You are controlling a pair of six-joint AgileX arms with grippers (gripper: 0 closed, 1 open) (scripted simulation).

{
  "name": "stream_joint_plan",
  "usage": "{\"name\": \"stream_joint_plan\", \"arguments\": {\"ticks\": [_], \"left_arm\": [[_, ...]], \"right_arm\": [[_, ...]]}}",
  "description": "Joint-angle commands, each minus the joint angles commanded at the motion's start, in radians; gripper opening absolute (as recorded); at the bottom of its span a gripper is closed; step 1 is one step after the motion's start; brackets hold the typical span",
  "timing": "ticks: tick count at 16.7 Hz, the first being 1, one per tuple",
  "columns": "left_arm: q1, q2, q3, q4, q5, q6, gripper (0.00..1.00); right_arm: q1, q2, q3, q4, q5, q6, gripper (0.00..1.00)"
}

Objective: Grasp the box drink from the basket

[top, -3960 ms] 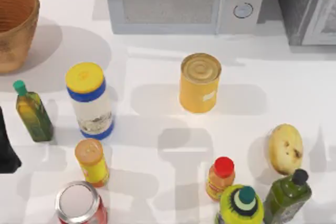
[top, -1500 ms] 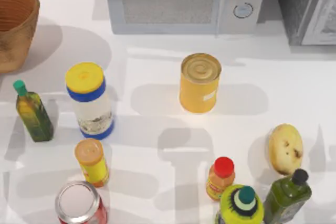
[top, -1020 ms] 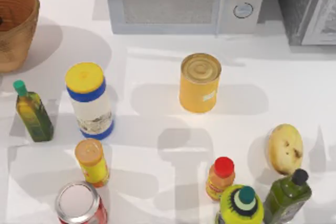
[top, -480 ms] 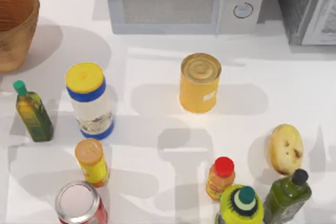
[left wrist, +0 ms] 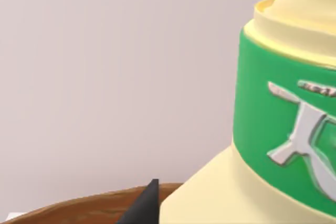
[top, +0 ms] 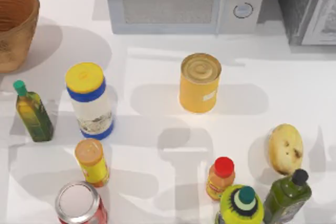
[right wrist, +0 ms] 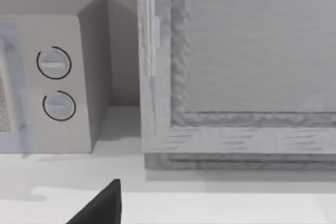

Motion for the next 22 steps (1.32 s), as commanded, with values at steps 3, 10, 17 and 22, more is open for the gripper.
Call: {"name": "stream_joint_plan", "arguments": {"ticks": [3,10,17,22], "left_arm": [[0.000,0.000,0.000,0.000,0.000,0.000,0.00],[0.008,-0.023,-0.001,-0.002,0.001,0.003,0.00],[0.007,-0.153,0.100,-0.233,-0.002,0.004,0.00],[0.006,-0.305,0.219,-0.521,-0.005,0.005,0.00]], "right_arm": [[0.000,0.000,0.000,0.000,0.000,0.000,1.00],[0.000,0.000,0.000,0.000,0.000,0.000,1.00],[0.000,0.000,0.000,0.000,0.000,0.000,1.00],[0.000,0.000,0.000,0.000,0.000,0.000,1.00]]}}
